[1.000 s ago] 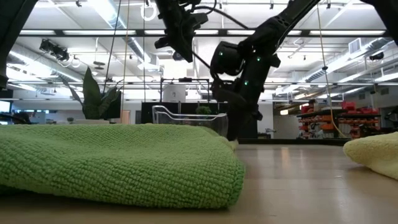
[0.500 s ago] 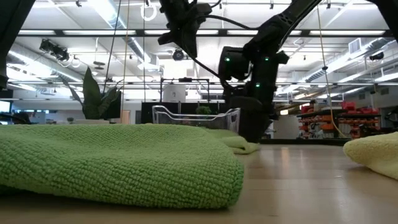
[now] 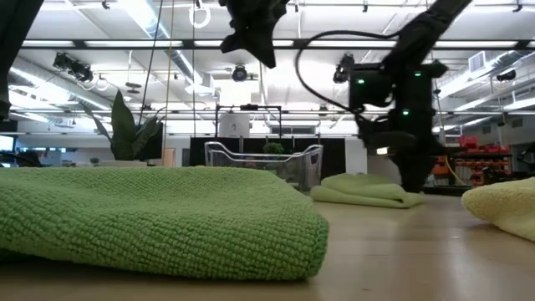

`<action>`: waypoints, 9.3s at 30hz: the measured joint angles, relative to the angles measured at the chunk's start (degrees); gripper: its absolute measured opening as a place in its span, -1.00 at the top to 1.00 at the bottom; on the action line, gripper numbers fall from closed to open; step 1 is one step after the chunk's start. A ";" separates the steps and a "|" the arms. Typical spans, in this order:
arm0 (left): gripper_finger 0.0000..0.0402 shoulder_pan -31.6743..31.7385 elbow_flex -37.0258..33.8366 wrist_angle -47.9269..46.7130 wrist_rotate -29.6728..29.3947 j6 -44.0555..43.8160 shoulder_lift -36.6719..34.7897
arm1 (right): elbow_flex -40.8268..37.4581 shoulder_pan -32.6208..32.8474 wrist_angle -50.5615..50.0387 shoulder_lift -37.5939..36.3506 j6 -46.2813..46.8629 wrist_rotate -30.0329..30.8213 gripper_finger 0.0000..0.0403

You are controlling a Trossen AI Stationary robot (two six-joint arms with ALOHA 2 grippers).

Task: Fold microfiber towels
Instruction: Fold the light green microfiber cloth

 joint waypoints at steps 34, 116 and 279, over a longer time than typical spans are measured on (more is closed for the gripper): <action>0.89 -16.20 -8.87 38.37 6.84 -13.34 15.89 | -5.56 -9.31 13.43 -5.34 -8.18 -11.83 1.00; 0.87 -5.69 -8.76 7.88 -9.91 -19.76 6.76 | -5.50 -3.86 24.15 -5.56 -1.86 -22.06 1.00; 0.86 -8.57 -8.81 -8.61 -23.57 -23.91 -8.90 | 9.23 4.91 13.42 6.79 -5.50 -10.28 1.00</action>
